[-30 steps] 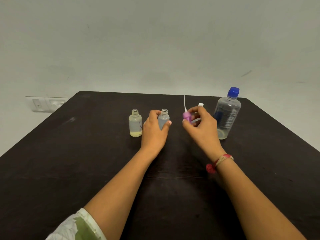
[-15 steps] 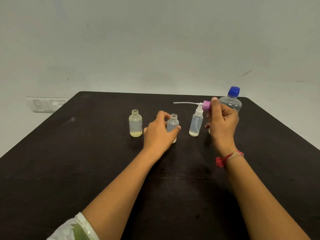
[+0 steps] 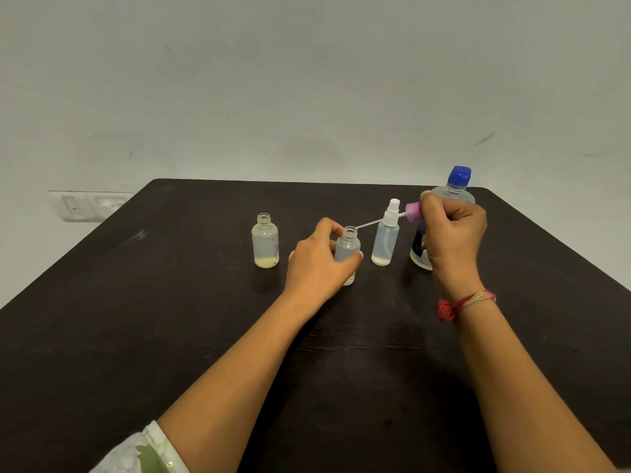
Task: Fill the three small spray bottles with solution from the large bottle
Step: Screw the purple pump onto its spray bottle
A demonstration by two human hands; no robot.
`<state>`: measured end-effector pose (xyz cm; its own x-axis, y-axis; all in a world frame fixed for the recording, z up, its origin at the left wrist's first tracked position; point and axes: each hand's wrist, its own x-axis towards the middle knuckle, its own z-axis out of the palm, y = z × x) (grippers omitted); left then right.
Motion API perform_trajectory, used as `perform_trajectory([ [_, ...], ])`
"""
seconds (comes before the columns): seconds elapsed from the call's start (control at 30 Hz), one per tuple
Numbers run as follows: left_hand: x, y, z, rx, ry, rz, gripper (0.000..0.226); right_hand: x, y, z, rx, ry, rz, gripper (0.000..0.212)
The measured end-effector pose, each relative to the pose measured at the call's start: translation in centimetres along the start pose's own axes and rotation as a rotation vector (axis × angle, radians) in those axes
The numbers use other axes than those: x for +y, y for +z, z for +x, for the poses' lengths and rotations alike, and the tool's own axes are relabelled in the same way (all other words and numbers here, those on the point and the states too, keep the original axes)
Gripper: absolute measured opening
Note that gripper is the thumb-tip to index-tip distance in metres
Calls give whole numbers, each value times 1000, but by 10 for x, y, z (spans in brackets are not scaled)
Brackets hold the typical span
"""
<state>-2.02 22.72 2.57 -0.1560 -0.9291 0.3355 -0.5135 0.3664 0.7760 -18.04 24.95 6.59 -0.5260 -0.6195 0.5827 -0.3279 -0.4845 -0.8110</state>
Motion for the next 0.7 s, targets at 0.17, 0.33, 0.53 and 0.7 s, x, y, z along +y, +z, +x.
perform_trajectory([
  [0.17,2,-1,-1,-16,3,1,32,1,-1,-1,-51,-55,-84,33],
  [0.33,4,0,-3,-21,7,-3,32,0,0,-2,-73,-81,-97,32],
  [0.53,7,2,-4,-55,30,-2,35,3,2,-3,-100,-210,-168,44],
  [0.7,7,2,-6,-68,48,-12,35,10,7,-6,-241,-336,-360,31],
])
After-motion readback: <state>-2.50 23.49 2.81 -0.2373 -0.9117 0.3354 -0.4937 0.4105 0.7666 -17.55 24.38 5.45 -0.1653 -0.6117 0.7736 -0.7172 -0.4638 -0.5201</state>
